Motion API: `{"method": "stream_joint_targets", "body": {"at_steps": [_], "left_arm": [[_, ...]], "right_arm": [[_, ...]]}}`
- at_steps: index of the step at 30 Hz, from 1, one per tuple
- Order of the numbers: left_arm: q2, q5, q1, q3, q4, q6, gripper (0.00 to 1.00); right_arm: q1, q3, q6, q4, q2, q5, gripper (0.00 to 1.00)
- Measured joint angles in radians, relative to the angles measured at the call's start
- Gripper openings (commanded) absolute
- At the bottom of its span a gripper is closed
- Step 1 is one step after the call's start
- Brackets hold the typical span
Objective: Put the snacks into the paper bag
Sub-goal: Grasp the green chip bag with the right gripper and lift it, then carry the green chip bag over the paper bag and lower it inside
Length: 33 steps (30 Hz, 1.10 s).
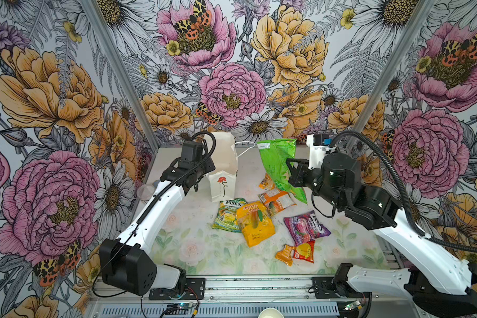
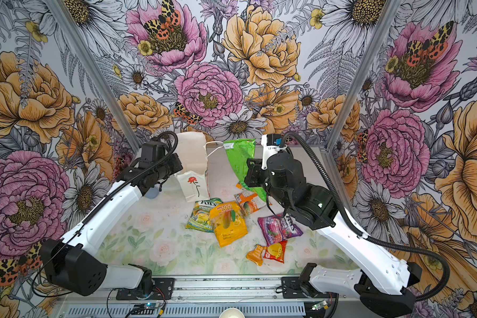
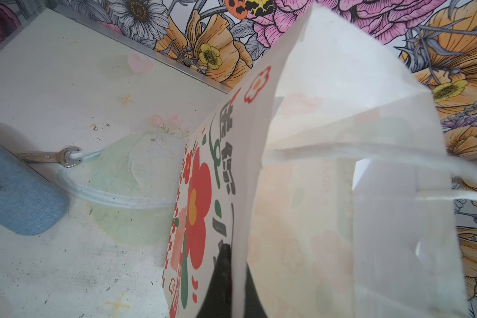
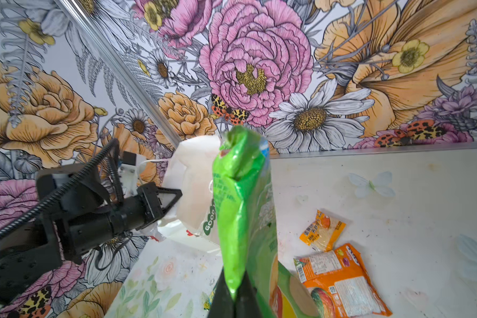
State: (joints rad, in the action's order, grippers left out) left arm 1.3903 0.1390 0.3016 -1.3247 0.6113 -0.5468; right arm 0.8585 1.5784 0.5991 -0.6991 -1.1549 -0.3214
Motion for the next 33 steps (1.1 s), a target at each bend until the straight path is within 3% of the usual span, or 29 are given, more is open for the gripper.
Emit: {"method": "stream_joint_targets", "body": {"at_steps": [10,20,33], "left_arm": [[0.052,0.012,0.048,-0.072,0.027,-0.017,0.00],[0.083,0.034,0.153,-0.145,0.043,-0.103,0.00],[0.086,0.034,0.228,-0.146,0.032,-0.224,0.00]], "right_arm": [[0.006,0.435,-0.032,0.010,-0.251,0.031,0.00],[0.007,0.690,0.008,0.008,-0.525,0.045,0.00],[0.007,0.685,0.084,0.032,-0.607,-0.057,0.00]]}}
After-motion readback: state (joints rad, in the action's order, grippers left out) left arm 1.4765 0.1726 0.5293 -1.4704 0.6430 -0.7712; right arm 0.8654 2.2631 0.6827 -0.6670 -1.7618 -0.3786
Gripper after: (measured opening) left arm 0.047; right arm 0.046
